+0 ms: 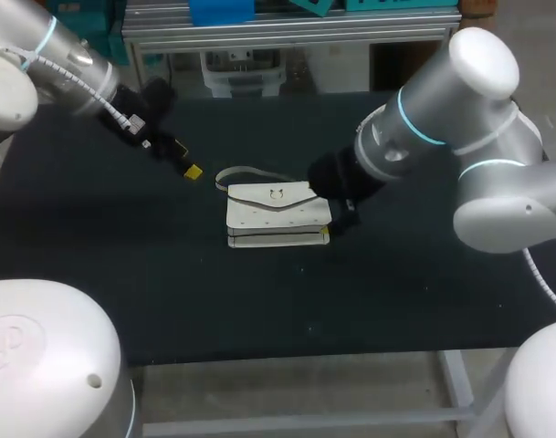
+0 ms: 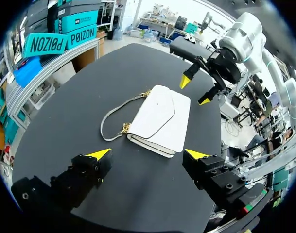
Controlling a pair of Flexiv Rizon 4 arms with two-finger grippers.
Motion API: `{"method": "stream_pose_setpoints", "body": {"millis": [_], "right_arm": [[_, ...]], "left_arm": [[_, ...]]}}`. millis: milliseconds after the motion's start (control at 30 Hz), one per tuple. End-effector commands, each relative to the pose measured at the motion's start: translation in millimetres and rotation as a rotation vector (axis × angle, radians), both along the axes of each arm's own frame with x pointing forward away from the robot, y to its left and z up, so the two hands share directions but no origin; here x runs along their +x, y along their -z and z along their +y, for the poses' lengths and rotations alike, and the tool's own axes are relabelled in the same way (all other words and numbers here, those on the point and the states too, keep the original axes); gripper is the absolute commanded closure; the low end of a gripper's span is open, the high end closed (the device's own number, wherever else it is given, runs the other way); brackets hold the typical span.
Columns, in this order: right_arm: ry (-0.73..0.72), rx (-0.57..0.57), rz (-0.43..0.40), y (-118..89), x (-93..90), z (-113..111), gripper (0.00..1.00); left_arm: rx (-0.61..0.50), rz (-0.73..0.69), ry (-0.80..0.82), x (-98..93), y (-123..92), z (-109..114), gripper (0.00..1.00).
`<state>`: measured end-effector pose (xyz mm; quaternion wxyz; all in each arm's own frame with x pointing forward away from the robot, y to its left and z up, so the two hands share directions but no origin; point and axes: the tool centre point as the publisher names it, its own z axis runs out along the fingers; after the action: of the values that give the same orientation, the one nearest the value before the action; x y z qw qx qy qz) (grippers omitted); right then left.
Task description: Pick up the bag, open it, inspect its contents, close it, and place it on the opposite side
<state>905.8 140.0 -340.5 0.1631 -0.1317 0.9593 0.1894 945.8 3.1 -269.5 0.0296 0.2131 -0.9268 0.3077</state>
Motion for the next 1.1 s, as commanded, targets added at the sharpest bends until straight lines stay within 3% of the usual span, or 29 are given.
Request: {"method": "stream_pose_setpoints", "body": {"millis": [33,400,700,1067,1100], "right_arm": [[0.011,-0.008,-0.035,7,-3.1,4,0.00],[0.060,-0.043,-0.070,29,-2.3,13,0.00],[0.089,-0.068,-0.159,31,-0.7,16,0.00],[0.103,-0.147,-0.189,28,9.1,15,0.28],[0.103,-0.147,-0.189,28,9.9,15,0.34]], "left_arm": [[0.028,0.058,0.066,0.8,-4,-6,0.00],[0.028,0.058,0.066,0.8,-4,-6,0.00],[0.022,-0.022,0.221,3.2,7,-6,0.00],[0.061,-0.014,0.271,2.4,17,-10,0.00],[0.062,-0.015,0.270,2.4,18,-10,0.00]]}}
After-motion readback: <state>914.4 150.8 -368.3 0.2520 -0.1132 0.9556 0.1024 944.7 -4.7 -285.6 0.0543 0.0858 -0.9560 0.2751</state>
